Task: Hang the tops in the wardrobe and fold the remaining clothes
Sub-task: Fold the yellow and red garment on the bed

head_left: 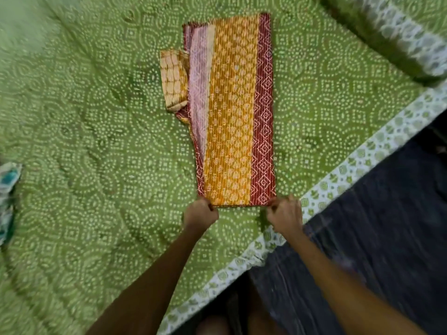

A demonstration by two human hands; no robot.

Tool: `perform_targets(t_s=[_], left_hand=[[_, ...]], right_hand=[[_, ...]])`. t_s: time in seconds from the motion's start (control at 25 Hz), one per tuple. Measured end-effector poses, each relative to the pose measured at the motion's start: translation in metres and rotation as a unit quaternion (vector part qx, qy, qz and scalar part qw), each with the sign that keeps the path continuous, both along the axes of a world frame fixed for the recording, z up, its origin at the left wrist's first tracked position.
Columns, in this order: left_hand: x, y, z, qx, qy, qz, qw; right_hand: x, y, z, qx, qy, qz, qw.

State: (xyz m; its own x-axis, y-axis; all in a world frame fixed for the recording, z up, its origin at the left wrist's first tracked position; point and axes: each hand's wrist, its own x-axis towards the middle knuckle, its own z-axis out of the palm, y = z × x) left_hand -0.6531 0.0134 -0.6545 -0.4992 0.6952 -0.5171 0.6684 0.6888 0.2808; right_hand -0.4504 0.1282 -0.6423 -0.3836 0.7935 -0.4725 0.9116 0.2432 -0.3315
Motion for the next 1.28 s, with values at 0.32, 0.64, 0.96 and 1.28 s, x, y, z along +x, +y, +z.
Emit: perform_targets(t_s=[0.32, 0.64, 0.96, 1.28], left_hand=[[-0.026, 0.124, -0.059, 0.057, 0.102, -0.246, 0.962], [-0.022, 0.119, -0.108, 0.104, 0.160, -0.220, 0.957], [-0.024, 0.118, -0.119, 0.123, 0.164, -0.218, 0.954], [-0.028, 0.118, -0.111, 0.167, 0.088, -0.231, 0.955]], right_hand=[[-0.076, 0.047, -0.043, 0.009, 0.052, 0.176, 0.983], [-0.070, 0.034, -0.114, 0.143, 0.084, 0.138, 0.977], [-0.074, 0.031, -0.117, 0.186, 0.037, 0.078, 0.979], [-0.091, 0.022, -0.114, 0.235, -0.020, 0.012, 0.972]])
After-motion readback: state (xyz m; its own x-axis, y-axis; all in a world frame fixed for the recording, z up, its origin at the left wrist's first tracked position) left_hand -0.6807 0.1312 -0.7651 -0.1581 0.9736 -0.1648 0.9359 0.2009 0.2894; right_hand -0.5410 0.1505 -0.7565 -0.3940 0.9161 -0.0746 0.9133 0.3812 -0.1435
